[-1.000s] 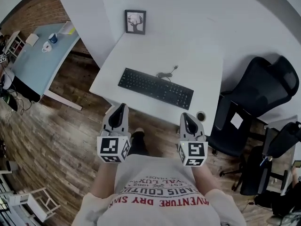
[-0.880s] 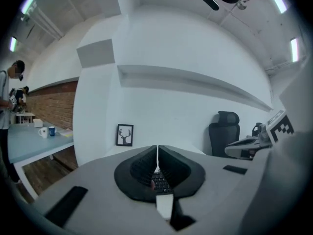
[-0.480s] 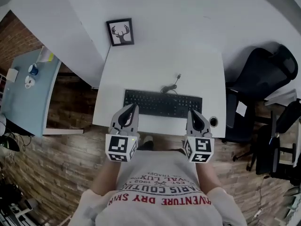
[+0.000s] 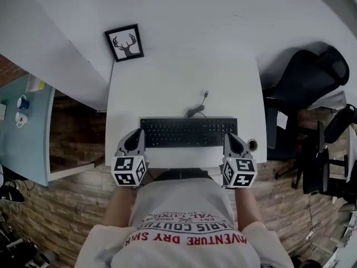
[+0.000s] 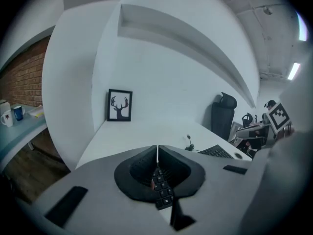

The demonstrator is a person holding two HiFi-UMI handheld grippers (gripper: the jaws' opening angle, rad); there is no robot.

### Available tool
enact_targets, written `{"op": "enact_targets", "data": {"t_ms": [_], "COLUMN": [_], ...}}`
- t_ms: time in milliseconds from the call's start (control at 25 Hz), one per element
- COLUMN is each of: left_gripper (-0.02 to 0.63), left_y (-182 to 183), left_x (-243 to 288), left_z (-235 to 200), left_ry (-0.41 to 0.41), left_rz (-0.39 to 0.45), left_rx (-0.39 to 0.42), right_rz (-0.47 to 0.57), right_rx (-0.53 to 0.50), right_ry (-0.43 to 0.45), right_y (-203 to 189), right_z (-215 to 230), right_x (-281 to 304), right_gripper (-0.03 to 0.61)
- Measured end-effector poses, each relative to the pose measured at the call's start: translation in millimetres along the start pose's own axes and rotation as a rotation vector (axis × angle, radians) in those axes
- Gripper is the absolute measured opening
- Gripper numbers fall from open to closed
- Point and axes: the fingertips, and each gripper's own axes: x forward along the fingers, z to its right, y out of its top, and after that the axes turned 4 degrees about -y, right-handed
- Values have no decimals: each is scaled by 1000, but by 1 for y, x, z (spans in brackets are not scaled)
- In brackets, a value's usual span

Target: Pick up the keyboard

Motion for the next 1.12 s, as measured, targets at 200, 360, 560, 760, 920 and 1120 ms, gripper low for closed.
{"op": "enact_targets", "data": {"t_ms": [200,360,560,760,920,1120], "left_gripper": [32,32,228,268,275,273], "left_y": [-41,-72,-97,-111,-115,-114], "left_x": [34,51,63,73,72,76], "left_z": [-14,-27,-34,-41,-42,-40], "left_ry": [-21,8,6,-16,-49,-114], "left_rz": [-142,-254,-382,-444,-450,-465], "left_rx": [-67,-72,-70,-148,-210,-178], "right_rz": [-114,-186,-313,-403,-450,-489], "right_rx": [10,50,126,203,234,186], "right_ry": [-55,-44,33,97,204,266], "right_y": [-31,-52,-89,-111,-115,-116], "right_z": [39,64,82,88,83,80], "right_x": [29,49,80,94,94,96], "right_gripper": [26,28,240,267,267,267]}}
